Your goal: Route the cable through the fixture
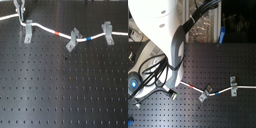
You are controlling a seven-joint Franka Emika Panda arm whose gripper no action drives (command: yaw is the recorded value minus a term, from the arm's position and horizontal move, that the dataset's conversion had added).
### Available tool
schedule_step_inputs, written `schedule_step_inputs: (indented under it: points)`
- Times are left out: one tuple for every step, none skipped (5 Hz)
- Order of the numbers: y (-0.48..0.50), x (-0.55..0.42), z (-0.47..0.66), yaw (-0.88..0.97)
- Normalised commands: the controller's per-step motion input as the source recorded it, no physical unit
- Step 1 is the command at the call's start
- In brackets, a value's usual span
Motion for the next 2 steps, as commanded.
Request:
schedule_step_inputs:
  points:
    - [0.094, -0.252, -0.01, 0.02]
    - [0.054, -0.101, 0.00, 0.00]
